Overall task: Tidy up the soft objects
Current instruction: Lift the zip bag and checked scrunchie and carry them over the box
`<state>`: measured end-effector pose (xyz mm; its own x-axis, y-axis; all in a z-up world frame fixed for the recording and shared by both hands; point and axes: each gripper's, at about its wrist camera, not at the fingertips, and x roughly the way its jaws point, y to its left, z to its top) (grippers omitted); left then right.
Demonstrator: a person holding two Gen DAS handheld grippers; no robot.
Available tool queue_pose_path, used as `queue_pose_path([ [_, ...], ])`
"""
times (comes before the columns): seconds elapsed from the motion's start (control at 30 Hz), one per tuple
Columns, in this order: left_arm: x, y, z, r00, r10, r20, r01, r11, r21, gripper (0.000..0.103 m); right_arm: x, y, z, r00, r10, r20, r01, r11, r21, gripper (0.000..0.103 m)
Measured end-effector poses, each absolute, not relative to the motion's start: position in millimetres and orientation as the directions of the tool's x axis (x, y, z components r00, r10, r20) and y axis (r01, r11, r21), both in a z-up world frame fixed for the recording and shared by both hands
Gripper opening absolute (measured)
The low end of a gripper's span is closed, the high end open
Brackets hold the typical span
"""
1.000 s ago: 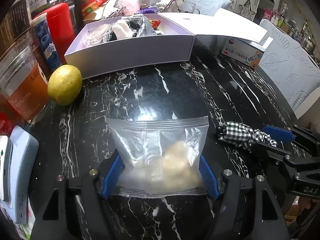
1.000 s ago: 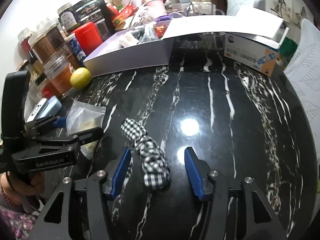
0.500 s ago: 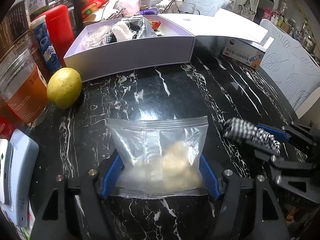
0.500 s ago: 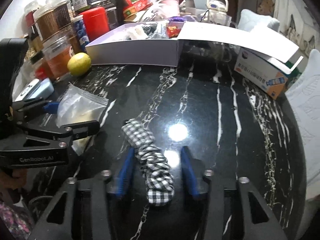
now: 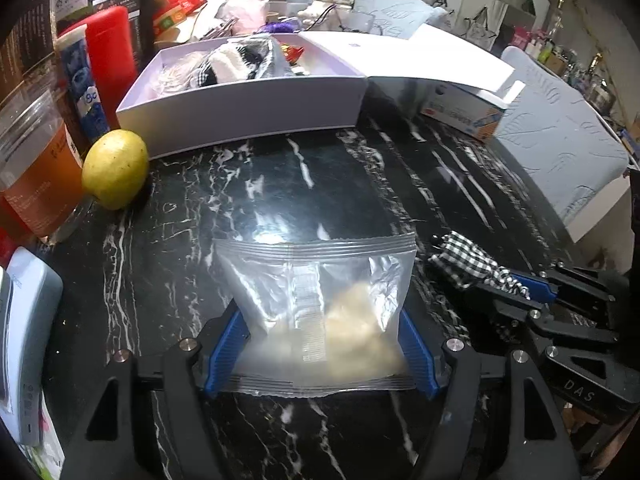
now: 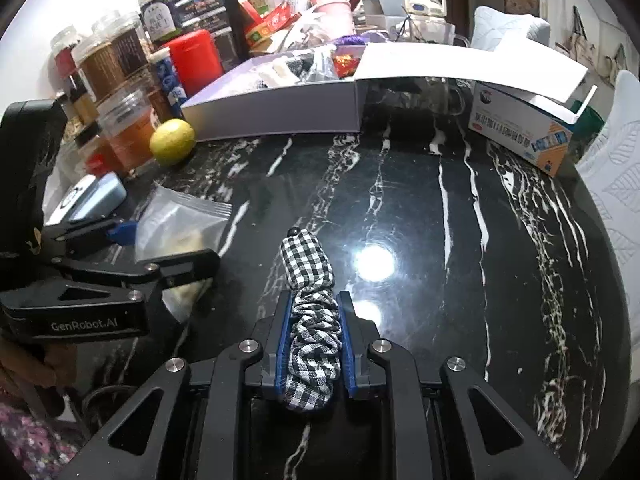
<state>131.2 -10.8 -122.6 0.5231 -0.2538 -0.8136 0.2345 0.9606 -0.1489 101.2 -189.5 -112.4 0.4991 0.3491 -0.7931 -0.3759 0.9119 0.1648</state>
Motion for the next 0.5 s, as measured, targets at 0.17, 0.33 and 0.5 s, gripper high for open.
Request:
queue_pose_path([
  [0.17, 120.7, -12.1, -111.3, 0.546, -0.263, -0.796, 0.247, 0.958, -0.147, 0.070, 89.4, -191.1, -101.1, 0.514, 0.390, -0.764, -0.387, 0.900, 0.200, 0.021],
  [0.33, 113.1, -13.6, -99.7, 0.569, -0.264, -0.779, 0.256, 0.957, -0.137, 0.070, 79.7, -186.8, -91.2, 0.533, 0.396, -0.747, -0.403, 0.896, 0.188, 0.021],
  [0.5, 104.8, -12.4, -80.2, 0.615, -0.263, -0.744, 0.263, 0.957, -0.121, 0.070, 72.8, -183.0, -78.1, 0.553, 0.414, -0.723, -0.429, 0.885, 0.179, 0.021],
])
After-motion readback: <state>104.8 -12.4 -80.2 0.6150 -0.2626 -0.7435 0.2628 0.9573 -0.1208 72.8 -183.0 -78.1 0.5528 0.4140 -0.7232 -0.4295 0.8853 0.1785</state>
